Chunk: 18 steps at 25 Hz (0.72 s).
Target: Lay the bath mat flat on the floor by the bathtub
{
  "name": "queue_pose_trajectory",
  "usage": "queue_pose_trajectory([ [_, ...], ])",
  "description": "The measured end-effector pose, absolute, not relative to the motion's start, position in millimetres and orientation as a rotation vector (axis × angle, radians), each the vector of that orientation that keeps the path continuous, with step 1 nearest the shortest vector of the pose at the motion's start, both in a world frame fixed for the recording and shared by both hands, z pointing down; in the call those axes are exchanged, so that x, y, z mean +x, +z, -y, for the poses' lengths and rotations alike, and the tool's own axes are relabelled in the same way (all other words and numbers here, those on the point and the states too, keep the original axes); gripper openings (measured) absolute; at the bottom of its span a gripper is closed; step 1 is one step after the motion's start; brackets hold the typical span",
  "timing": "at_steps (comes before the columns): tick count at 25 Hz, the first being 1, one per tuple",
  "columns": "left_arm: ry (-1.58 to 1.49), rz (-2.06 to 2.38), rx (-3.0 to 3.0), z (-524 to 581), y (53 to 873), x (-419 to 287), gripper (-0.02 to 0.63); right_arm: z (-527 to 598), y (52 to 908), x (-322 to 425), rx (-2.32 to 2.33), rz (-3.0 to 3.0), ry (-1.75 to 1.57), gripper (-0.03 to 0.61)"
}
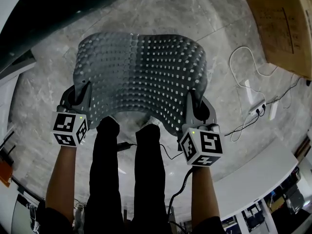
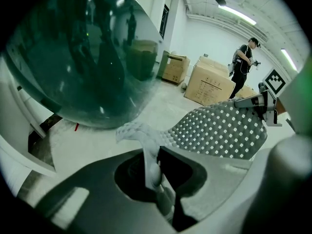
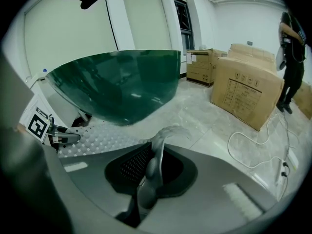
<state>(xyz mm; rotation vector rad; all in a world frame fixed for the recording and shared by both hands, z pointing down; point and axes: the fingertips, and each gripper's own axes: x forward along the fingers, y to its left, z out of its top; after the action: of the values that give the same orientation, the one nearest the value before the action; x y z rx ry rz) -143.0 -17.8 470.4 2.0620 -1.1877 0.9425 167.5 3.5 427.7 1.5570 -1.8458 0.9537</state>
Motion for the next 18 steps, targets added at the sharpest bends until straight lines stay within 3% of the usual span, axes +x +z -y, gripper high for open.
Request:
queue_pose_trajectory([
  [18,0.991,1.165,2.086,16,517,-144,0.031,-10,476,160,1.45,1.866,0.904,0.049],
])
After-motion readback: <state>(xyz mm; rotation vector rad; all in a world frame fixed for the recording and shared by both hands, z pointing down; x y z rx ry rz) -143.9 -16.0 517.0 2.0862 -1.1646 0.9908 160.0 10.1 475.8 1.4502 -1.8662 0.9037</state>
